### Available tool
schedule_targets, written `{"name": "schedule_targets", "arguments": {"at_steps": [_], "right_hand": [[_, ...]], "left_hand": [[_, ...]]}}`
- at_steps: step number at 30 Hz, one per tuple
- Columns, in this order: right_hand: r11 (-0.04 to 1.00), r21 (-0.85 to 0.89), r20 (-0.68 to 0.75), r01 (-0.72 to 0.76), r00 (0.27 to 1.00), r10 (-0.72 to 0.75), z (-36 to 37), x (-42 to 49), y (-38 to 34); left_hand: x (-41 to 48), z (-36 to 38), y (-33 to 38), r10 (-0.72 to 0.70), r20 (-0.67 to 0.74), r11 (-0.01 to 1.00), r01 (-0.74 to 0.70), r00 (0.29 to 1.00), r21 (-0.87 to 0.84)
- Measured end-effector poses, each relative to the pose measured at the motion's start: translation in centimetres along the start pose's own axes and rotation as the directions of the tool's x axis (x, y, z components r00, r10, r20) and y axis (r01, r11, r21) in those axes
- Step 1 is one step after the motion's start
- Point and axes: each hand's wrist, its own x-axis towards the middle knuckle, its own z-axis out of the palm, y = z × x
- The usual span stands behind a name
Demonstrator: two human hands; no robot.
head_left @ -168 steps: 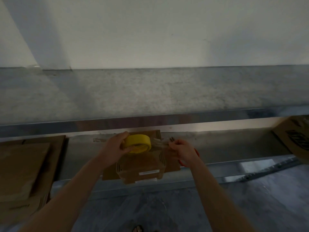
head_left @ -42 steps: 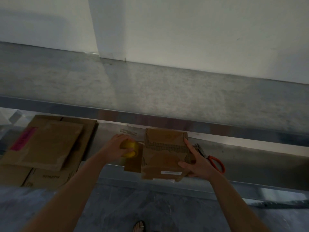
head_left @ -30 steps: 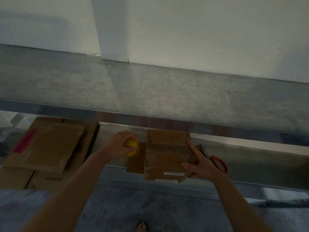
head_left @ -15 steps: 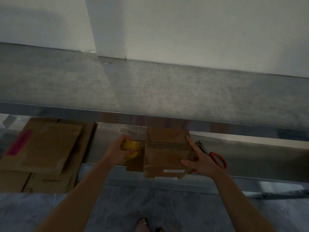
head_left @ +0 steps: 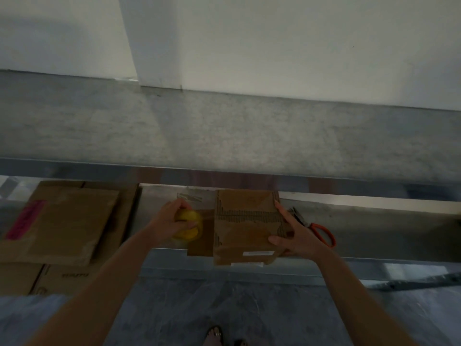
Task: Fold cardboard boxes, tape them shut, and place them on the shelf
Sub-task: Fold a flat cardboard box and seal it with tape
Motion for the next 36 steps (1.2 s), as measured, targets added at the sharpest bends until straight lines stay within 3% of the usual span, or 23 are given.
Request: {"name": "schedule_targets", "arguments": {"at_steps": [3, 5, 7, 14, 16, 18, 20, 23, 26, 30, 36], "right_hand": [[0.978, -0.205, -0.014, 0.031, 0.999, -0.035, -0.3, 0.2, 0.3], [0.907, -0.419, -0.047, 0.039, 0.997, -0.065, -0.7, 0.5, 0.7], [0.858, -0.512, -0.071, 0.023, 0.995, -0.070, -0.9, 0.5, 0.9], [0.890, -0.442, -0.104, 0.110, 0.979, -0.173, -2.1, -0.5, 2.2], [0.880, -0.473, -0.226, 0.036, 0.961, -0.161, -3.5, -1.1, 3.8], [0.777, -0.625, -0.312, -0.074, 0.936, -0.162, -5.0, -1.5, 6.4], [0.649, -0.743, -0.324, -0.162, 0.936, -0.137, -5.9, -1.8, 9.0], [0.553, -0.797, -0.321, -0.243, 0.946, -0.047, -5.4, -1.9, 12.0], [0.544, -0.777, -0.386, -0.315, 0.922, -0.017, -4.4, -1.5, 12.6], [0.637, -0.639, -0.548, -0.432, 0.836, 0.017, -4.2, -1.0, 12.0], [0.526, -0.664, -0.568, -0.531, 0.816, 0.106, -4.9, -0.6, 10.5]], "left_hand": [[0.4, -0.8, 0.0, 0.005, 0.044, 0.998, -0.008, 0.999, 0.055], [0.5, -1.1, -0.2, 0.017, 0.041, 0.985, -0.024, 0.999, 0.171], [0.3, -1.0, 0.2, 0.025, 0.031, 0.976, -0.031, 0.999, 0.214], [-0.6, -0.8, 2.5, 0.057, -0.037, 0.973, -0.048, 0.998, 0.225], [-0.7, -0.7, 2.9, 0.048, -0.058, 0.970, -0.033, 0.997, 0.240], [-0.9, -0.4, 3.3, 0.049, -0.098, 0.970, -0.024, 0.994, 0.240], [-1.1, 0.0, 3.7, 0.055, -0.125, 0.972, -0.024, 0.991, 0.235], [-1.7, 0.7, 3.7, 0.029, -0.151, 0.973, 0.006, 0.988, 0.230], [-2.5, 1.5, 3.6, -0.026, -0.163, 0.969, 0.064, 0.986, 0.237], [-3.3, 2.0, 3.7, -0.071, -0.146, 0.970, 0.102, 0.987, 0.222], [-3.7, 1.3, 3.3, -0.094, -0.181, 0.969, 0.132, 0.979, 0.209]]}}
